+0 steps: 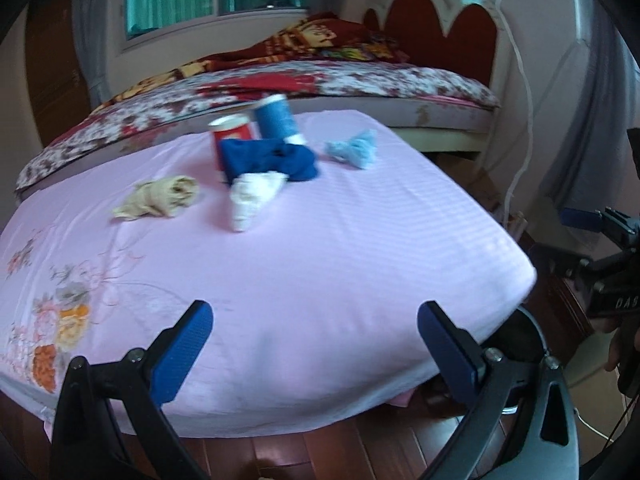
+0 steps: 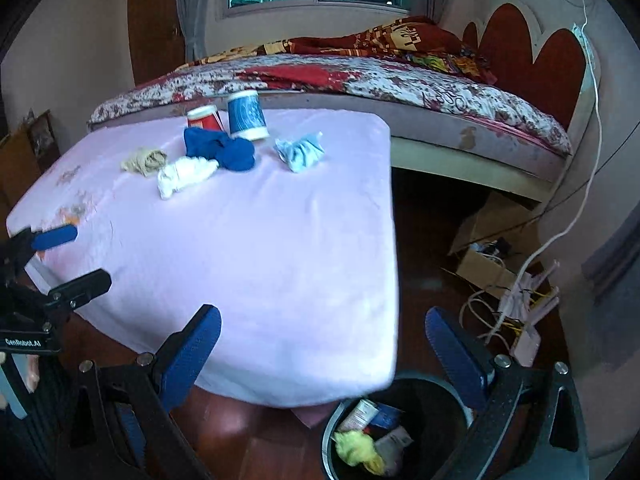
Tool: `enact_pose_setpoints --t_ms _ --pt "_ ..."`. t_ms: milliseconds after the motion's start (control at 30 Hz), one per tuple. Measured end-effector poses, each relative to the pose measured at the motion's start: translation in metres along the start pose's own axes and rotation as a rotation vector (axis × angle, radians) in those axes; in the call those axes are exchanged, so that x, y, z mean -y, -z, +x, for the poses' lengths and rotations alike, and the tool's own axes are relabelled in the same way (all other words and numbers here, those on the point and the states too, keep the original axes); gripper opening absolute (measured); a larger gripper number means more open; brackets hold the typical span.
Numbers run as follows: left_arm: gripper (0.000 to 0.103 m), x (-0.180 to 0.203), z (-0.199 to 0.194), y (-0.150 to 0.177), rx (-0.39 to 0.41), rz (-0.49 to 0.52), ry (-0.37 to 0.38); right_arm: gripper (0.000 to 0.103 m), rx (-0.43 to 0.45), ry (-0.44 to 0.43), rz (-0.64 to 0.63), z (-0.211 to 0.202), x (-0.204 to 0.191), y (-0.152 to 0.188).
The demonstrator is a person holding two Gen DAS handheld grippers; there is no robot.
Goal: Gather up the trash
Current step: 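Move both tools back over the bed toward the paper cups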
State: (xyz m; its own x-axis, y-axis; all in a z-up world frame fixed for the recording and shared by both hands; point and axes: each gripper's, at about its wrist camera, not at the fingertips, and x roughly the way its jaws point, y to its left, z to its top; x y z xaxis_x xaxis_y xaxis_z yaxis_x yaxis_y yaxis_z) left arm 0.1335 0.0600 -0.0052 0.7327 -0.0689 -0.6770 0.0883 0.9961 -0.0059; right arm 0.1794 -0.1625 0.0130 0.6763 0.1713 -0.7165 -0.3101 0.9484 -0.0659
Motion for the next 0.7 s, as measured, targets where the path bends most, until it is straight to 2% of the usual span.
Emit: enact_pose_setpoints --t_ms 167,233,300,367,433,500,700 --pt "0.101 -0.035 0.008 -0.004 0.006 -0.061 -0.037 0.103 0.013 -0.024 0.005 0.017 -0.02 -0.022" --pt "0.097 -0.046 0.011 -0.005 0.007 -0.079 -0.032 0.103 0.018 -0.026 -0.005 0.024 -0.029 -0.029" --pt "0.087 -0.055 0.016 -0.008 0.008 -0.09 -0.027 0.103 0.019 -0.017 -0.008 0.034 -0.034 -0.036" --pt "0.085 -0.061 0.021 -0.011 0.01 -0.097 -0.024 0.103 0.006 -0.015 -0.004 0.044 -0.037 -0.041" --pt "0.084 -0.067 0.026 -0.018 0.019 -0.102 -0.024 0.103 -0.024 -0.015 0.005 0.054 -0.037 -0.048" --pt "0.084 -0.073 0.032 -0.027 0.028 -0.11 -0.018 0.103 -0.018 0.029 0.009 0.061 -0.036 -0.056" --pt "0.084 -0.081 0.056 -0.052 0.031 -0.116 -0.008 0.103 0.015 0.044 0.008 0.077 -0.031 -0.077"
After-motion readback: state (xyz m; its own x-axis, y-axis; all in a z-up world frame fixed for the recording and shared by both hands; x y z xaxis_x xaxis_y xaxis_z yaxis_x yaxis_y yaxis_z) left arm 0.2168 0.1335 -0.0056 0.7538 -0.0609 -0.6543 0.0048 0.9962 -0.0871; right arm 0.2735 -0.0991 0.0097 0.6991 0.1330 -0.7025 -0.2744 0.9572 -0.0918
